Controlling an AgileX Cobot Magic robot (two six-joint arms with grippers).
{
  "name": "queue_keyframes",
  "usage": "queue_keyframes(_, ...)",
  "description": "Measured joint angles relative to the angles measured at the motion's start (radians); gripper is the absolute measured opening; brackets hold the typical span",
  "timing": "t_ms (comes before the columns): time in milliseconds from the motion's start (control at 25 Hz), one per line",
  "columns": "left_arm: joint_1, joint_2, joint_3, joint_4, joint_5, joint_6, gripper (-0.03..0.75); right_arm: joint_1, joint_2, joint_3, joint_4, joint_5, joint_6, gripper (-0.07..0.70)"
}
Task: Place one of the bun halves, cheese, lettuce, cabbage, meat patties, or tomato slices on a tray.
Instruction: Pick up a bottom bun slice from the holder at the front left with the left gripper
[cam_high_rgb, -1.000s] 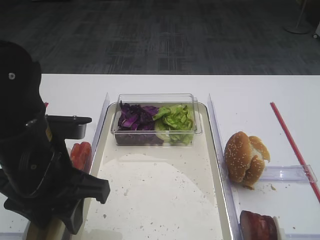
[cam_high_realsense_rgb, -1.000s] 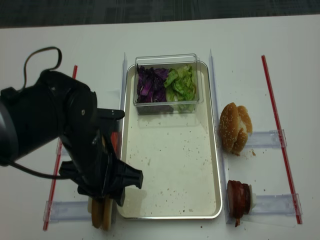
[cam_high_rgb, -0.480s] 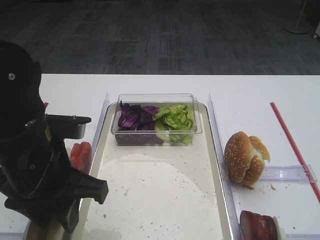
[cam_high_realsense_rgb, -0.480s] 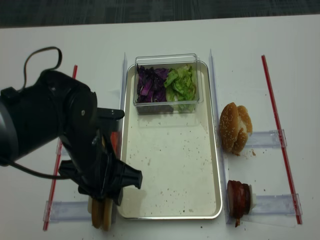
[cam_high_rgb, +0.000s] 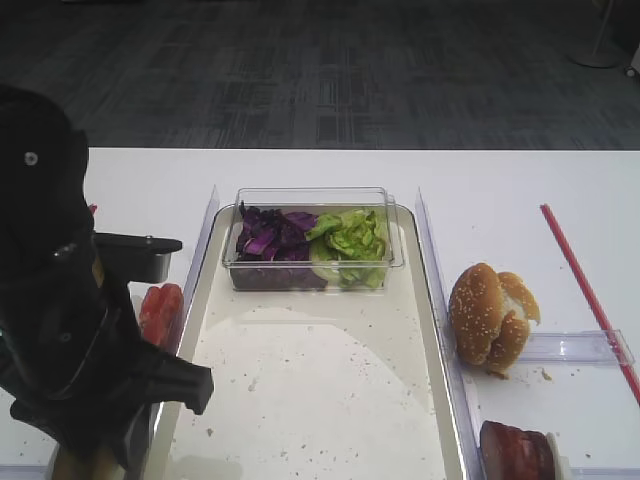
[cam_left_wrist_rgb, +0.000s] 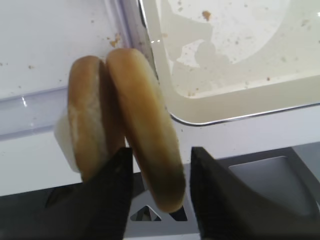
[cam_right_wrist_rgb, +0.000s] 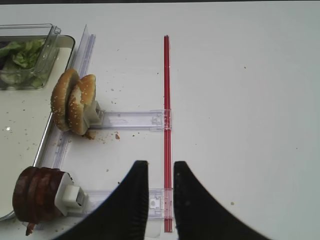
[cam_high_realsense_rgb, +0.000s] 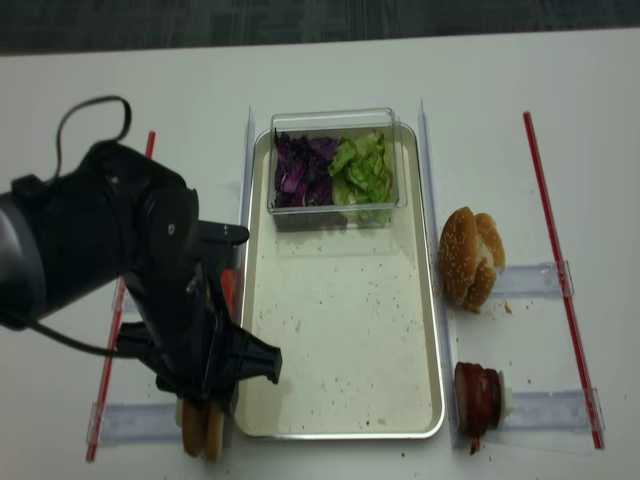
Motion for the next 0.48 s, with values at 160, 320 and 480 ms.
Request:
queue_keyframes(160, 0.0, 0.033, 0.0, 0.0, 0.006, 0.002, 0.239, 0.0, 0.0, 0.0, 0.0, 0.0, 0.0, 0.175)
queue_keyframes(320, 0.0, 0.035, -0.005, 0.0, 0.011, 0.002, 0.218, 0.0, 0.0, 0.0, 0.0, 0.0, 0.0, 0.175)
queue_keyframes(480, 0.0, 0.035, -0.035, 0.011, 0.021, 0.002, 0.202, 0.0, 0.0, 0.0, 0.0, 0.0, 0.0, 0.175)
